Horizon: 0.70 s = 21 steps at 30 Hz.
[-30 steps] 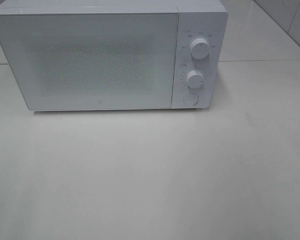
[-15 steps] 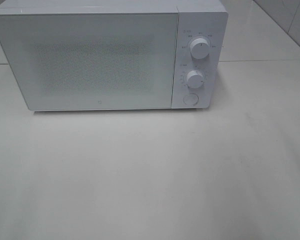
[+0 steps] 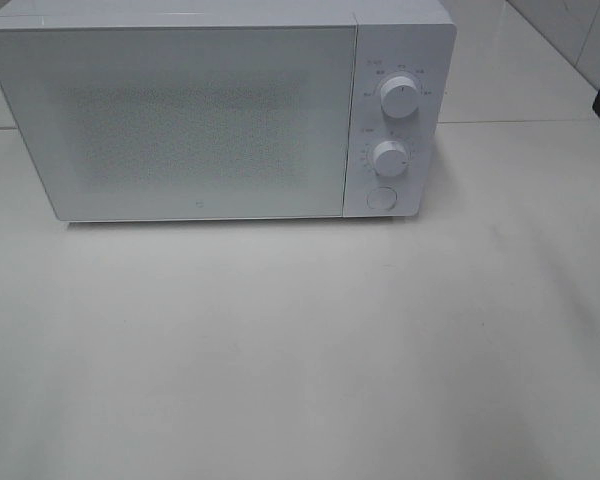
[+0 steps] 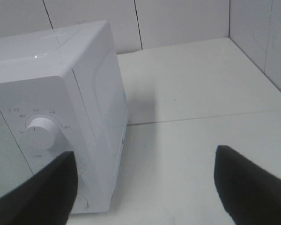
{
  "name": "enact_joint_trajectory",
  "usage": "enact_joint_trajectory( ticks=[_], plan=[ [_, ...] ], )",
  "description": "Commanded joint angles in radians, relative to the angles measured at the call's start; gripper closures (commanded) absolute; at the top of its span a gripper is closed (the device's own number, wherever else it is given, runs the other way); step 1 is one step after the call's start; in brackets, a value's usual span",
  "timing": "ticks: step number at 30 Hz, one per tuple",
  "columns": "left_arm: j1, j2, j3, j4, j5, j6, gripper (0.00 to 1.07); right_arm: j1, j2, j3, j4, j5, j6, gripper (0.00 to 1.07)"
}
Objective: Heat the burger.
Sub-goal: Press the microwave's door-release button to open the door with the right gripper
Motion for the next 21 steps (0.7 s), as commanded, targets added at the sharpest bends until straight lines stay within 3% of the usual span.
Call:
enact_joint_trajectory(
  ticks=[1, 3, 10, 15, 16, 17, 21],
  plan=[
    [0.002, -0.006, 0.003, -0.009, -0.002, -0.004, 0.07, -0.004, 0.039, 0.027, -0.006, -0.15, -0.04, 0.31],
    [0.002, -0.006, 0.003, -0.009, -0.002, -0.004, 0.07, -0.004, 0.101, 0.048, 0.013, -0.269, -0.101, 0.31],
    [0.002, -0.006, 0.003, -0.009, -0.002, -0.004, 0.07, 0.003, 0.237, 0.063, 0.109, -0.394, -0.187, 0.31],
    [0.002, -0.006, 0.003, -0.009, -0.002, -0.004, 0.07, 0.131, 0.337, 0.063, 0.217, -0.47, -0.278, 0.31],
    [0.002, -0.006, 0.003, -0.009, -0.002, -0.004, 0.07, 0.2, 0.38, 0.063, 0.277, -0.504, -0.33, 0.31],
    [0.002, -0.006, 0.003, -0.009, -0.002, -0.004, 0.07, 0.2, 0.38, 0.063, 0.277, -0.504, -0.33, 0.31],
    [0.002, -0.006, 0.003, -0.009, -0.002, -0.004, 0.07, 0.345, 0.48, 0.063, 0.451, -0.618, -0.392, 0.31]
  ],
)
